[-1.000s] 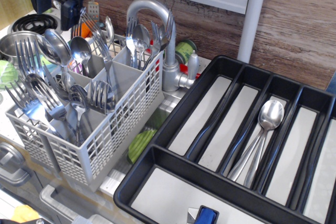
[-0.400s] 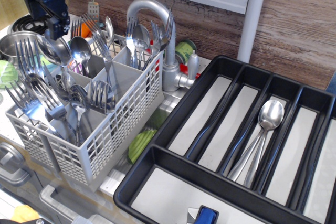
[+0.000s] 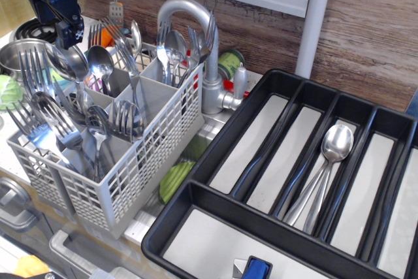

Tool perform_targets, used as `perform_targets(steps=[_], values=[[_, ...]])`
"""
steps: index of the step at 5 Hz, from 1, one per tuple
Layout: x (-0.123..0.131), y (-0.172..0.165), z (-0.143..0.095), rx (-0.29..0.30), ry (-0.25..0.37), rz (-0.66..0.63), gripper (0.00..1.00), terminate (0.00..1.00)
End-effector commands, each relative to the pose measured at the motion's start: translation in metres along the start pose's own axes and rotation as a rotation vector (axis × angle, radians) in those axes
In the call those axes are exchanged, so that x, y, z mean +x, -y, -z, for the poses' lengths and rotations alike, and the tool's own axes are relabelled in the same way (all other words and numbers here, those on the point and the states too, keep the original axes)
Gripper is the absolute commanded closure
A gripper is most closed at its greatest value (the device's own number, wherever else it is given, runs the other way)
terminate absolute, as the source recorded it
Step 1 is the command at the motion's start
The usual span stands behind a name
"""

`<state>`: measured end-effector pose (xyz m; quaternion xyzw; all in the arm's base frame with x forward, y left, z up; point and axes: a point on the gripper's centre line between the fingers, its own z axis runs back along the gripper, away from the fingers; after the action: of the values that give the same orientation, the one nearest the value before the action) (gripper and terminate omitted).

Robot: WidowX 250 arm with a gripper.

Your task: Put big spoon from basket to tray

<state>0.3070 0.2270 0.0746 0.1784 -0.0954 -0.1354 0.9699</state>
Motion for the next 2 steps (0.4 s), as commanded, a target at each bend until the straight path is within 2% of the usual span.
perform_targets(steps=[1,2], values=[[-0.005,-0.004,0.002,-0.007,0.043,-0.013,0.0,0.0],[-0.007,0.013,0.011,-0.038,0.074,-0.053,0.0,0.0]])
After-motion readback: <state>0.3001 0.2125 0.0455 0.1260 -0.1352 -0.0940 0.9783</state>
